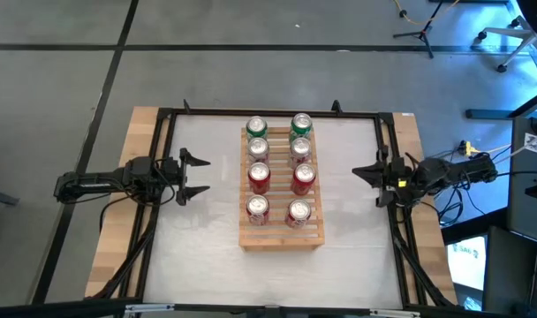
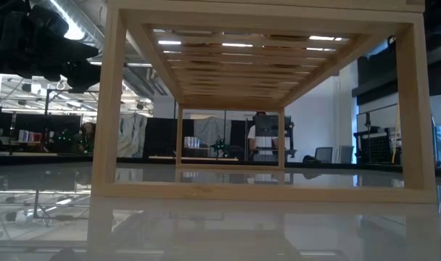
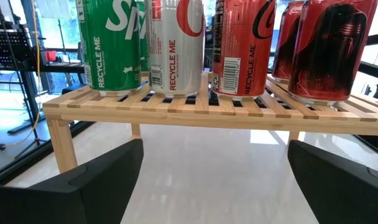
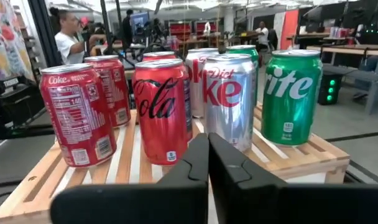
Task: Place canned beverage on shelf
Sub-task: Return to Home Position
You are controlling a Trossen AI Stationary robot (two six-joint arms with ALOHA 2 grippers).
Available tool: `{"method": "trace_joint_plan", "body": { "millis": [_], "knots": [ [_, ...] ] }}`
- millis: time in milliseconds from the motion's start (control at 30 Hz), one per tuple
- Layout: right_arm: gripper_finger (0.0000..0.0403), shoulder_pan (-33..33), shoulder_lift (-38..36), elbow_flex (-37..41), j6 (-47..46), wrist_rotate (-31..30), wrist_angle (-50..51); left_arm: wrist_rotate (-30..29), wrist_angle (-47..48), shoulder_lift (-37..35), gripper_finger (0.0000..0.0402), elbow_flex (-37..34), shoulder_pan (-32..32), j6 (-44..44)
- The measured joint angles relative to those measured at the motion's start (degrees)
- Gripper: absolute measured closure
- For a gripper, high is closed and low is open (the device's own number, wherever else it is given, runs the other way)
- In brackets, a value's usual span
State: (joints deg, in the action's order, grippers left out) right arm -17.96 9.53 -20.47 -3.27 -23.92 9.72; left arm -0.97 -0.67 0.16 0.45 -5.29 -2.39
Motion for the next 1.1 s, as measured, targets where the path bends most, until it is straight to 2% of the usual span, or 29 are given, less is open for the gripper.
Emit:
{"method": "trace_joint_plan", "body": {
  "millis": [400, 667, 800, 967, 1100],
  "knots": [
    [0.0402, 0.0, -0.42, 8.1, 0.85, -4.13, -10.27, 0.0, 0.02, -0.02, 0.0011, 0.0, -0.01, 0.02],
    [0.0402, 0.85, -0.42, 12.33, 2.47, -3.95, -16.36, 0.0, 0.0, -0.01, 0.0011, 0.0, 0.0, 0.0],
    [0.0402, 4.33, -0.42, 14.38, 2.23, -0.76, -17.83, 0.0, 0.0, -0.02, 0.0011, 0.0, 0.01, 0.02],
    [0.0402, 10.48, -0.42, 17.81, 2.09, 7.37, -22.42, 0.0, 0.01, -0.02, 0.0011, 0.0, -0.01, 0.0],
    [0.0402, 14.89, -0.42, 18.98, -0.83, 13.59, -21.74, 0.0, 0.02, -0.01, 0.0011, 0.0, -0.01, 0.01]
  ]
}}
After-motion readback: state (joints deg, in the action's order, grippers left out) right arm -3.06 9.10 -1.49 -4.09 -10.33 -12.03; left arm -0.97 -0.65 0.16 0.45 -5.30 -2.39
